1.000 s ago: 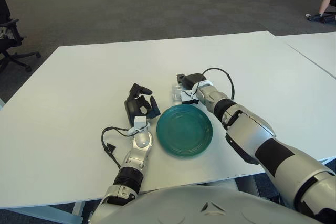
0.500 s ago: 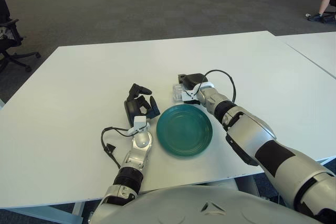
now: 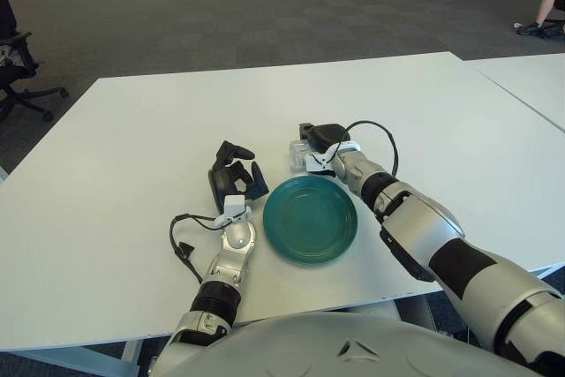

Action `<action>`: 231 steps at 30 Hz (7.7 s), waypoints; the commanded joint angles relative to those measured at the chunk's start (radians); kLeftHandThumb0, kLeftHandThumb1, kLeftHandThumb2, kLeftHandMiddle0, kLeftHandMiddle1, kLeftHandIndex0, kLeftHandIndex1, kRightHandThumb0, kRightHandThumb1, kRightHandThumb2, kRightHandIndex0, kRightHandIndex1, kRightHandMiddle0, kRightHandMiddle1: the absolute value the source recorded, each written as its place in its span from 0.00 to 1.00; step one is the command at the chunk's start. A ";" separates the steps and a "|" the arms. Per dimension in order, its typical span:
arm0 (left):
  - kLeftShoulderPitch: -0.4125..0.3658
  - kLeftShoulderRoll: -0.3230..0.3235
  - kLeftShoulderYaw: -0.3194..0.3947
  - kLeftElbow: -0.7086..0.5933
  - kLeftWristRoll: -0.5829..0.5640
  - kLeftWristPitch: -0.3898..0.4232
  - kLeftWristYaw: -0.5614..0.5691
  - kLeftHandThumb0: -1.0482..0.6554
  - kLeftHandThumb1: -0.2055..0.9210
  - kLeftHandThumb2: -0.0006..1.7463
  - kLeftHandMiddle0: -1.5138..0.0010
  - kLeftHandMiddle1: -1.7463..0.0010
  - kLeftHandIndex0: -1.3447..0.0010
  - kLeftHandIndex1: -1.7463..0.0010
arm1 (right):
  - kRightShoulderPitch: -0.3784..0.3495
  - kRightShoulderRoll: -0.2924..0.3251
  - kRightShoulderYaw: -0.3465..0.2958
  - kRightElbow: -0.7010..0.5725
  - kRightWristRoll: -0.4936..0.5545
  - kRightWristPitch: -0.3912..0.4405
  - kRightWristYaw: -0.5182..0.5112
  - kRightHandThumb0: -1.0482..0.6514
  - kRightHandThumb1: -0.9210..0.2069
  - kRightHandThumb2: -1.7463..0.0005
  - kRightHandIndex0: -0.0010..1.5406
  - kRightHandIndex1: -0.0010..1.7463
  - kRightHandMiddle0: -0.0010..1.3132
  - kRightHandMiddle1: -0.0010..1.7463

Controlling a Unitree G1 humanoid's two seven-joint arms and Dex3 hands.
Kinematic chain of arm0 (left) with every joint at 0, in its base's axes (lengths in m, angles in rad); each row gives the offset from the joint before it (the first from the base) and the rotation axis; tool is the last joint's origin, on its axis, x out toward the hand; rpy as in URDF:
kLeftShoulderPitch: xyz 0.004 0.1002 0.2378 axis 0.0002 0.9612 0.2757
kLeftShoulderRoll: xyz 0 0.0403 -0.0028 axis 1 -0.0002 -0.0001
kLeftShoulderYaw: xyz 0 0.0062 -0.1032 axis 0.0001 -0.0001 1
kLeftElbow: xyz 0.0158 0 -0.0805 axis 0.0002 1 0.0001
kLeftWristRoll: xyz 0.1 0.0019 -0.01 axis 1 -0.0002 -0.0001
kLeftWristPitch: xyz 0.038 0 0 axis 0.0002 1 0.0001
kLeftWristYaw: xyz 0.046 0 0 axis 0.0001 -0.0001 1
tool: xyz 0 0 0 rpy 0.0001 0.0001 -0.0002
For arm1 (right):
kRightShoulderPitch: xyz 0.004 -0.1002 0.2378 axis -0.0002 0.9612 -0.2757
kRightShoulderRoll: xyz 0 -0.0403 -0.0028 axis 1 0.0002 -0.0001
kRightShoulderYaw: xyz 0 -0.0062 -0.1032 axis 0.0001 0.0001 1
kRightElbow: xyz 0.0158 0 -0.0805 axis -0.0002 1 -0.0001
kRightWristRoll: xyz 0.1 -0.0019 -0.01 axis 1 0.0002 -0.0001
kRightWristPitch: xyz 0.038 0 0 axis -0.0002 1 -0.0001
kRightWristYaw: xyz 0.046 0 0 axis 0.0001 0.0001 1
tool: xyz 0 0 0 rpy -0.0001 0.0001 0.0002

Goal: Put the bottle into the plate.

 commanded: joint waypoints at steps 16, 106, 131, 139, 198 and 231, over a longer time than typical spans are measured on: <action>-0.003 -0.037 0.010 0.057 0.015 0.003 0.012 0.30 0.31 0.87 0.16 0.00 0.44 0.00 | -0.107 -0.029 -0.136 -0.015 0.112 -0.079 -0.070 0.62 0.76 0.09 0.52 0.97 0.44 1.00; -0.062 -0.003 0.099 0.126 -0.017 -0.021 -0.019 0.30 0.30 0.88 0.17 0.00 0.44 0.00 | 0.223 -0.490 -0.104 -0.718 -0.078 -1.113 -0.038 0.62 0.65 0.17 0.47 0.97 0.37 1.00; -0.070 -0.006 0.102 0.129 -0.001 0.003 -0.008 0.29 0.30 0.88 0.17 0.00 0.44 0.00 | 0.204 -0.503 -0.019 -0.710 -0.167 -1.156 -0.021 0.62 0.61 0.19 0.44 0.98 0.33 1.00; -0.066 -0.009 0.101 0.115 0.000 0.007 -0.007 0.30 0.31 0.88 0.18 0.00 0.44 0.00 | 0.213 -0.507 -0.024 -0.732 -0.152 -1.157 0.023 0.61 0.60 0.20 0.44 0.99 0.33 1.00; -0.103 -0.006 0.116 0.179 -0.025 -0.098 -0.062 0.31 0.35 0.84 0.16 0.00 0.47 0.00 | 0.166 -0.533 -0.015 -0.792 -0.160 -1.224 0.091 0.19 0.00 0.46 0.13 0.05 0.00 0.19; -0.085 -0.011 0.126 0.152 -0.062 -0.072 -0.109 0.31 0.36 0.83 0.17 0.00 0.48 0.00 | 0.071 -0.493 -0.126 -0.665 0.142 -1.266 0.138 0.21 0.00 0.52 0.22 0.05 0.00 0.38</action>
